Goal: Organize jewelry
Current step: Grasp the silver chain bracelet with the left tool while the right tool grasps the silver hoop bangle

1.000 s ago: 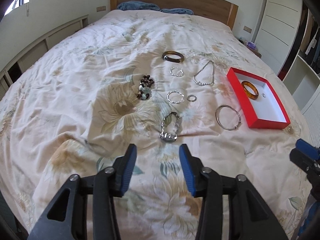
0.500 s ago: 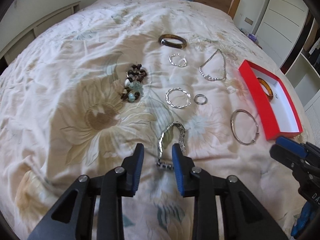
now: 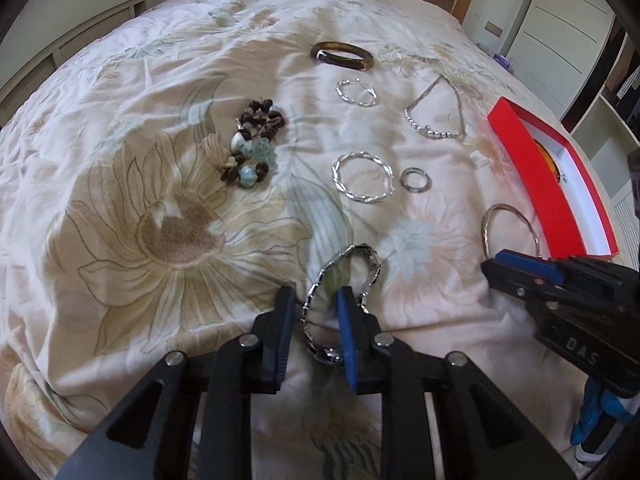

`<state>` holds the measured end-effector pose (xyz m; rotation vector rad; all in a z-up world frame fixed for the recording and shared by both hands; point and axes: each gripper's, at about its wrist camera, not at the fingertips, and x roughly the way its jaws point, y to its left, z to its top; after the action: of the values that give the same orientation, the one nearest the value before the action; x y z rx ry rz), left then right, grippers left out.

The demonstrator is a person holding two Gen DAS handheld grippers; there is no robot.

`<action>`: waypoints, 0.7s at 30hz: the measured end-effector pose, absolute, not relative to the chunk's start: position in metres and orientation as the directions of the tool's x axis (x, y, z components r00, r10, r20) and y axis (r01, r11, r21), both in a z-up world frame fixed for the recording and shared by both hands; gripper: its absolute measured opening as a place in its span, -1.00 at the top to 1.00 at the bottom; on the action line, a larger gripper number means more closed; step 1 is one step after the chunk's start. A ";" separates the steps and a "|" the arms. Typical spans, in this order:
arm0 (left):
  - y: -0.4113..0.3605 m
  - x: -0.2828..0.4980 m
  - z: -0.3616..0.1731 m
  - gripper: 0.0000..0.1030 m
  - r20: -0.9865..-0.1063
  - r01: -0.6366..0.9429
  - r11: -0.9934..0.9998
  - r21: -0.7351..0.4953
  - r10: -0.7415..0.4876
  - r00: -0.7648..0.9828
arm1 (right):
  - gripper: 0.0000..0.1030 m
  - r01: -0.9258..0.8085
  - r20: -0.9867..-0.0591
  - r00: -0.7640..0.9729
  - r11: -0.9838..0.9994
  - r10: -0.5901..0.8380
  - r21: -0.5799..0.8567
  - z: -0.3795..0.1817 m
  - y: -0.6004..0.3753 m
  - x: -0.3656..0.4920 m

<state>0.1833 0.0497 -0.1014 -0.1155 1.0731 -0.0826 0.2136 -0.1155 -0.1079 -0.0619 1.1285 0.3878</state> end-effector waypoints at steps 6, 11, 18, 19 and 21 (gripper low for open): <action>0.053 0.184 -0.106 0.65 -0.868 0.012 0.985 -0.171 -0.157 0.472 | 0.61 -0.336 -0.899 0.347 0.930 0.269 0.148 -0.116 -0.113 0.220; 0.053 0.183 -0.107 0.67 -0.863 0.020 0.985 -0.170 -0.159 0.479 | 0.65 -0.354 -0.905 0.329 0.924 0.271 0.148 -0.121 -0.107 0.223; 0.051 0.182 -0.103 0.76 -0.861 0.025 0.987 -0.161 -0.152 0.486 | 0.89 -0.375 -0.895 0.313 0.907 0.317 0.190 -0.120 -0.103 0.219; 0.051 0.182 -0.102 0.76 -0.860 0.023 0.987 -0.162 -0.153 0.487 | 0.90 -0.367 -0.892 0.312 0.907 0.329 0.206 -0.119 -0.105 0.219; 0.052 0.181 -0.098 0.76 -0.858 0.020 0.986 -0.166 -0.154 0.491 | 0.90 -0.342 -0.875 0.307 0.901 0.374 0.265 -0.117 -0.112 0.217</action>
<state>0.1812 0.0520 -0.0985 -0.1404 1.0537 -0.1062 0.2172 -0.1117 -0.1170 0.0317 1.1658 0.4737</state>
